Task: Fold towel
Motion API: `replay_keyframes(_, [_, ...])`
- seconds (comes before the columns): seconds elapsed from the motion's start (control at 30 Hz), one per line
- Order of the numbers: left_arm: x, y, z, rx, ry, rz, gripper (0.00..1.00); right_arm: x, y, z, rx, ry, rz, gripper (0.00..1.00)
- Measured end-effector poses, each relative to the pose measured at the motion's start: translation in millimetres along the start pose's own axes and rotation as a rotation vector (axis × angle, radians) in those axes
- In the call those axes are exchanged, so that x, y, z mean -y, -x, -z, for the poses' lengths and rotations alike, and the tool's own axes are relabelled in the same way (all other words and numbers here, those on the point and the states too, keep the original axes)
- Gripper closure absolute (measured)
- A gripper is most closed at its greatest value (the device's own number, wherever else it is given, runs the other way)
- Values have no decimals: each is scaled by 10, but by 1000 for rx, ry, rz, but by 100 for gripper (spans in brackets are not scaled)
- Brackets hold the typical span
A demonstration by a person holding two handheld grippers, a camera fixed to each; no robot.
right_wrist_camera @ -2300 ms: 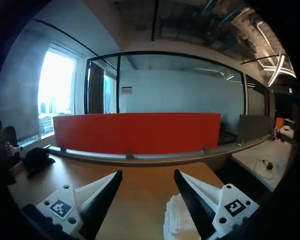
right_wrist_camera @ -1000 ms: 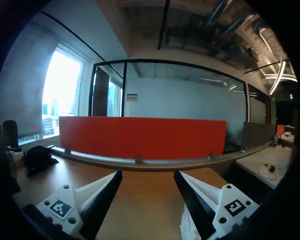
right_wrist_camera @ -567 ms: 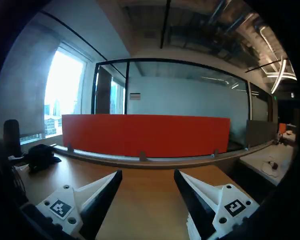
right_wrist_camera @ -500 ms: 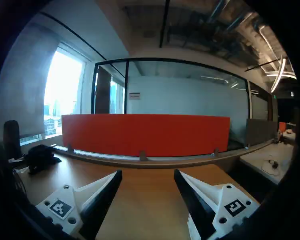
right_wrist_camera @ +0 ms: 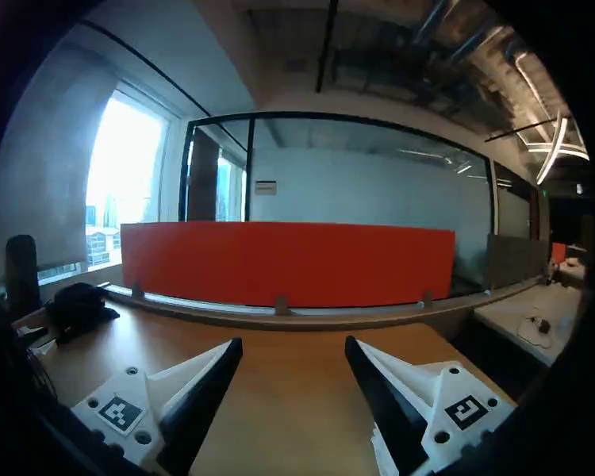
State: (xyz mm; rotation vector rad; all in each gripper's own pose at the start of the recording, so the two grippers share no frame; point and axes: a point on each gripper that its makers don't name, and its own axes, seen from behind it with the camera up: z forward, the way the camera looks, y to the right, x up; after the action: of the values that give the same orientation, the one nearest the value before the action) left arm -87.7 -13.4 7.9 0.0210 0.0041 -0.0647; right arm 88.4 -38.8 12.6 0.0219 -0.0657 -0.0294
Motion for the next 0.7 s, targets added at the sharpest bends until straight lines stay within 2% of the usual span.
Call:
replay_keyframes(0.47, [-15, 155, 35, -13, -7, 8, 3, -51, 106, 39, 1, 6, -6, 0])
replay_keyframes(0.7, [-79, 195, 17, -5, 4, -29, 3, -54, 116, 56, 6, 3, -2, 0])
